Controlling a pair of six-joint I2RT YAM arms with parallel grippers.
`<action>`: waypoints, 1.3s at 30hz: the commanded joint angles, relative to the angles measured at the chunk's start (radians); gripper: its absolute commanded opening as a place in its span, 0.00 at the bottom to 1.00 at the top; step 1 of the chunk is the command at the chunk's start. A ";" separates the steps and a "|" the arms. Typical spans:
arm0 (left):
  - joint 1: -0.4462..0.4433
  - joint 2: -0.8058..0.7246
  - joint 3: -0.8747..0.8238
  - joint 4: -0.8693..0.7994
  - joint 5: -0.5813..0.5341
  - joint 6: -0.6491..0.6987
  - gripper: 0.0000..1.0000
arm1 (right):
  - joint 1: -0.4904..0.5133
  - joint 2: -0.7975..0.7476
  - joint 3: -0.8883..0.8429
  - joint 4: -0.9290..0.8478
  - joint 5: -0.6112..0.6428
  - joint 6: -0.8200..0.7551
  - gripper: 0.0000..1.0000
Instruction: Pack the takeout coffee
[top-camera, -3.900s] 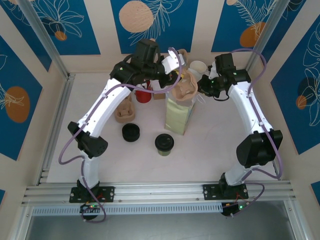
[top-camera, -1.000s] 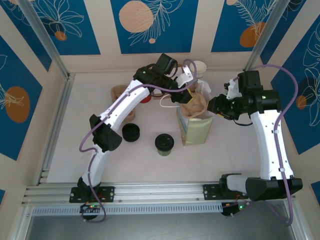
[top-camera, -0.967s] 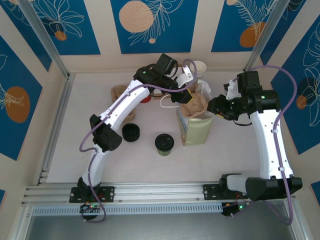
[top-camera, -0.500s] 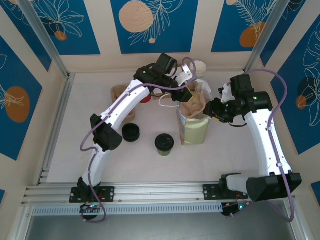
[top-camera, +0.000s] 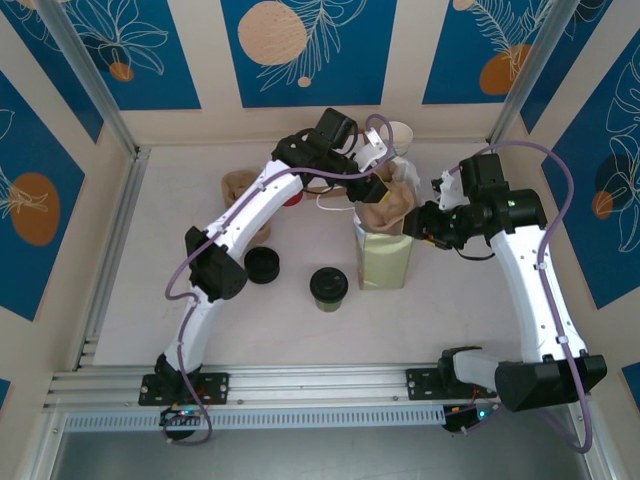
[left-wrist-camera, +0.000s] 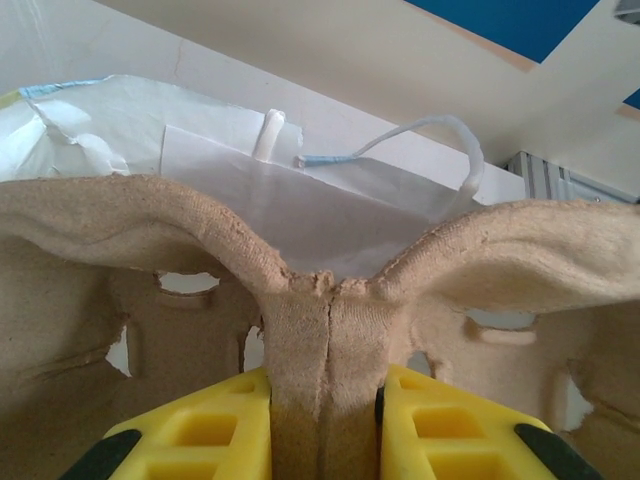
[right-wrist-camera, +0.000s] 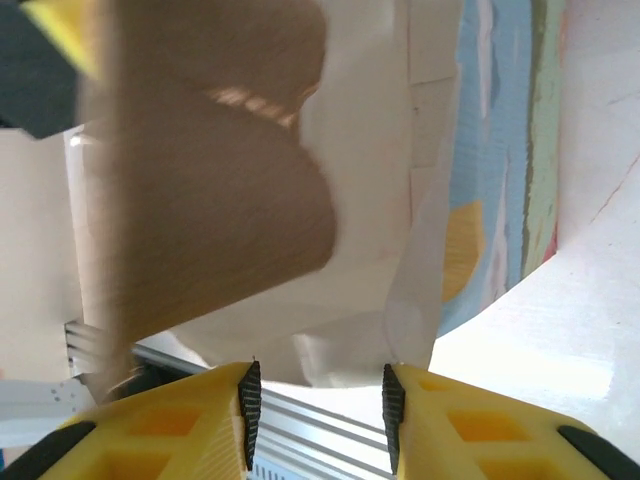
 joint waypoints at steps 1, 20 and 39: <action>-0.003 0.024 0.030 0.000 0.000 -0.007 0.23 | -0.012 -0.043 0.038 -0.049 -0.077 -0.014 0.40; -0.048 0.012 0.022 -0.100 -0.062 0.170 0.23 | -0.196 -0.039 0.082 0.026 -0.057 0.012 0.41; -0.116 0.011 0.021 -0.143 -0.193 0.285 0.24 | -0.138 0.087 0.044 0.115 0.103 -0.018 0.42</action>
